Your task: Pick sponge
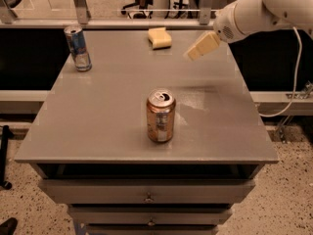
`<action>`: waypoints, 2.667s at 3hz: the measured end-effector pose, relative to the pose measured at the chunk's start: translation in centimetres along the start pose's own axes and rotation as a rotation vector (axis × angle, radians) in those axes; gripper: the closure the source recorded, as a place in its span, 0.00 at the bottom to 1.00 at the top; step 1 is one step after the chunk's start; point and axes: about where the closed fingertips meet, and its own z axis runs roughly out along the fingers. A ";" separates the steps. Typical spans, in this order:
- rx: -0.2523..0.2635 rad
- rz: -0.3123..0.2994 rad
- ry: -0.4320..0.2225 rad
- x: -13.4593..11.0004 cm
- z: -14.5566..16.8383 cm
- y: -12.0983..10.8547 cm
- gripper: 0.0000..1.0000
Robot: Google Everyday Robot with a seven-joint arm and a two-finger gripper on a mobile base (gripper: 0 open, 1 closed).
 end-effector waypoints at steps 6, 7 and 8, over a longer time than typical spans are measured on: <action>-0.061 0.373 -0.136 -3.0 21.6 -3.0 0.16; -0.039 0.389 -0.136 -2.6 22.1 -3.7 0.40; -0.019 0.377 -0.152 -3.0 21.4 -4.3 0.63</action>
Offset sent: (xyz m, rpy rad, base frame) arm 0.1295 0.0643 -0.0388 0.3645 0.0525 -0.1326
